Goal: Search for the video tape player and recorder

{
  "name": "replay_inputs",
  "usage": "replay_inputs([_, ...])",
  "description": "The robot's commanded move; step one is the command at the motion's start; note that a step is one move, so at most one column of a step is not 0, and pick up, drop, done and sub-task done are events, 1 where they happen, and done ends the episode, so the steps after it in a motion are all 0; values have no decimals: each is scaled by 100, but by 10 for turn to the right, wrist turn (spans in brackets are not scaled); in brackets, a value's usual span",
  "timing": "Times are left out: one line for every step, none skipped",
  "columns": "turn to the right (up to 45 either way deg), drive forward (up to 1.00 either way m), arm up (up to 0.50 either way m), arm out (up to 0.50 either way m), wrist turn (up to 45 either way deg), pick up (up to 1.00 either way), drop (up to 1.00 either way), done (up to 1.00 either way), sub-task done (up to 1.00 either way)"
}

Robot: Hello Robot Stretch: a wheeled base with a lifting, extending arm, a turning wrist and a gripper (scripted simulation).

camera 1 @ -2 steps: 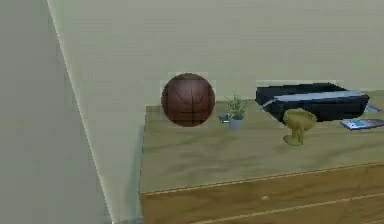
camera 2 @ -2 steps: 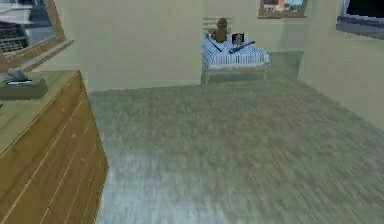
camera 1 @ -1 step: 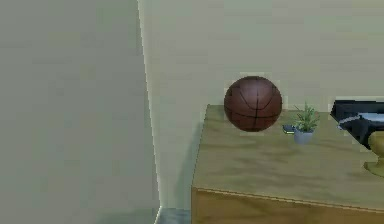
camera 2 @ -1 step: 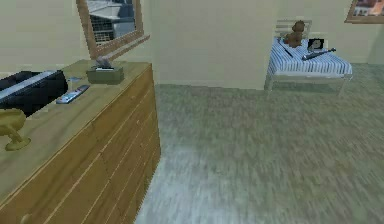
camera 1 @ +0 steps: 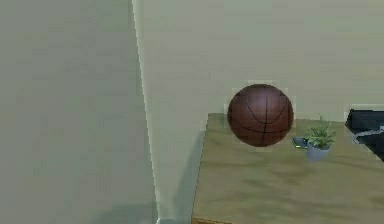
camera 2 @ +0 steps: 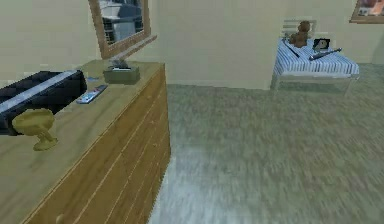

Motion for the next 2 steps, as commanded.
replay_inputs([450,0,0,0,0,0,0,0,0])
replay_inputs([0,0,0,0,0,0,0,100,0])
